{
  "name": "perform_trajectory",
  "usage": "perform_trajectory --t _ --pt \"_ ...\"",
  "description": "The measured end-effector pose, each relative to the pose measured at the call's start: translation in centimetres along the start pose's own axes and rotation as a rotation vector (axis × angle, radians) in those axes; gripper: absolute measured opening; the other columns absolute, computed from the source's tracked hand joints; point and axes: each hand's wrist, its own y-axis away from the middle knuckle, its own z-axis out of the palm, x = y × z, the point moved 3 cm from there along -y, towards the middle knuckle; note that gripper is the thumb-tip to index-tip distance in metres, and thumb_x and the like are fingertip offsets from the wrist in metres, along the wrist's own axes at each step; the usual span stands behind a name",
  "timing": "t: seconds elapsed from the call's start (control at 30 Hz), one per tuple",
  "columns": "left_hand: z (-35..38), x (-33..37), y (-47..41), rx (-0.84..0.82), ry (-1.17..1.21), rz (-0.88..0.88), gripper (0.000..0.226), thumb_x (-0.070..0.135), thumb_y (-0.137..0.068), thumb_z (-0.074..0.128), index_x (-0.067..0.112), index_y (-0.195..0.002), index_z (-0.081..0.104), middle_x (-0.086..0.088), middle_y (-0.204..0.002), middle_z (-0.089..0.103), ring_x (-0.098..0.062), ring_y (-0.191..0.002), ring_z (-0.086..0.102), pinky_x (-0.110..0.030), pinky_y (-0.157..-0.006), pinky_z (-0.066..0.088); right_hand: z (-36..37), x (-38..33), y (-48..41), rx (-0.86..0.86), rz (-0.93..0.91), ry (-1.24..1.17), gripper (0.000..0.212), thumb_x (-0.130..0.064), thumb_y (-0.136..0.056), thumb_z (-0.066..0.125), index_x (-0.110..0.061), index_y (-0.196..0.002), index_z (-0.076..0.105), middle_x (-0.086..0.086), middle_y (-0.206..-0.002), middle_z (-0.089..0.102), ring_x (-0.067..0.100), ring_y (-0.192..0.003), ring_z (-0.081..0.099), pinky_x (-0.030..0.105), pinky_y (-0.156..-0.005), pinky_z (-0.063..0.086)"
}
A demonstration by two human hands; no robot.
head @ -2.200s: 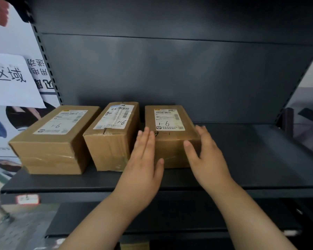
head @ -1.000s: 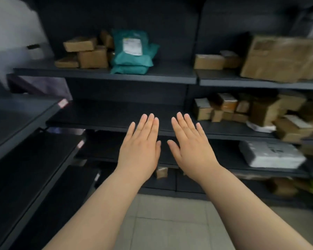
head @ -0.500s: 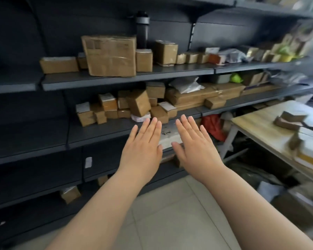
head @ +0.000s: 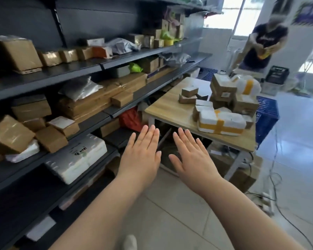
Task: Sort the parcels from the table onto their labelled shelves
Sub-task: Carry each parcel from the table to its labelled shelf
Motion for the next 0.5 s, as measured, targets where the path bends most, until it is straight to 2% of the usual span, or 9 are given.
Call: perform_trajectory --t 0.13,0.4,0.5 --pt "2.7 0.3 -7.0 -0.042 0.002 0.104 0.061 0.039 -0.103 0.017 0.017 -0.149 -0.016 0.001 -0.158 -0.019 -0.014 -0.145 -0.020 -0.036 -0.118 -0.010 0.6 3.7 -4.9 0.006 0.104 0.027 0.062 -0.047 -0.100 0.023 -0.027 -0.150 -0.008 -0.010 -0.153 -0.020 0.005 -0.138 -0.025 0.030 -0.116 -0.011" --pt "6.4 -2.9 -22.8 -0.080 0.059 0.236 0.062 0.038 -0.103 0.020 0.016 -0.150 -0.013 0.002 -0.159 -0.016 -0.013 -0.145 -0.019 -0.035 -0.117 -0.010 2.4 9.1 -17.3 0.018 0.290 0.042 0.063 -0.048 -0.100 0.021 -0.025 -0.150 -0.009 -0.009 -0.153 -0.021 0.006 -0.139 -0.025 0.029 -0.115 -0.013" --pt "9.0 -2.7 -27.4 -0.124 0.058 0.310 0.062 0.038 -0.103 0.019 0.016 -0.150 -0.014 0.001 -0.159 -0.017 -0.014 -0.145 -0.019 -0.035 -0.119 -0.009 4.1 11.6 -19.8 0.026 0.399 -0.001 0.064 -0.055 -0.096 0.012 -0.026 -0.150 -0.009 -0.011 -0.151 -0.023 0.005 -0.138 -0.025 0.028 -0.115 -0.012"
